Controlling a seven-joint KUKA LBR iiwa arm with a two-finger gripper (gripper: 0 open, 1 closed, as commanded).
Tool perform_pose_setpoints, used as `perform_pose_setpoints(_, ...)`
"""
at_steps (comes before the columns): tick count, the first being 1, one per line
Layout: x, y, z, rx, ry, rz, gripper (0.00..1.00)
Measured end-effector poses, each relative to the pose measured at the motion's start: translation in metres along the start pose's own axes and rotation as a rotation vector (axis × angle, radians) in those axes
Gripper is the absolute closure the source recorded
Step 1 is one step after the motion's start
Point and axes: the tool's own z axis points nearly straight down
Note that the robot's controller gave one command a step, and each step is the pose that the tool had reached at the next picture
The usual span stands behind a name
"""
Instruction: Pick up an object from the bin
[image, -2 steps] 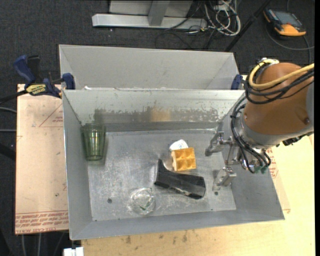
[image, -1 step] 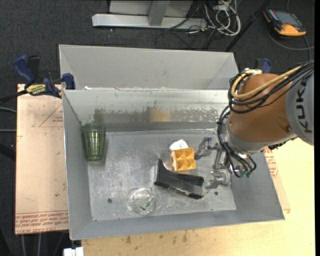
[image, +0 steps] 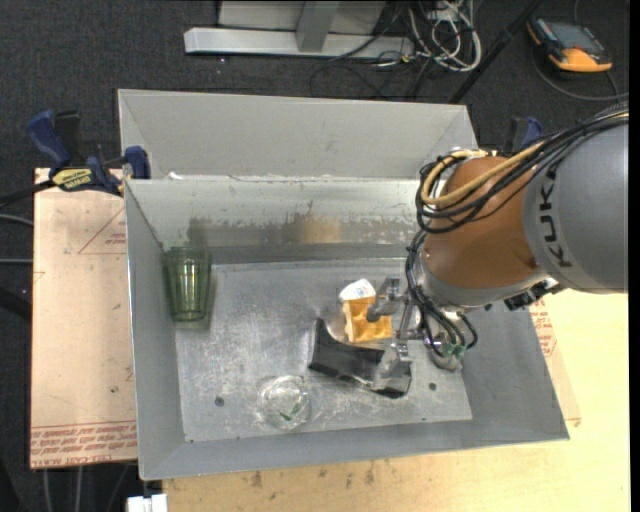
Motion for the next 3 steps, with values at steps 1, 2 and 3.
perform_pose_setpoints(1, 0.007, -0.004, 0.004, 0.000, 0.005, 0.051, 0.00)
perform_pose_setpoints(2, 0.004, -0.021, 0.038, -0.001, -0.011, 0.120, 0.00)
perform_pose_setpoints(3, 0.005, -0.032, 0.075, 0.001, -0.053, 0.208, 1.00)
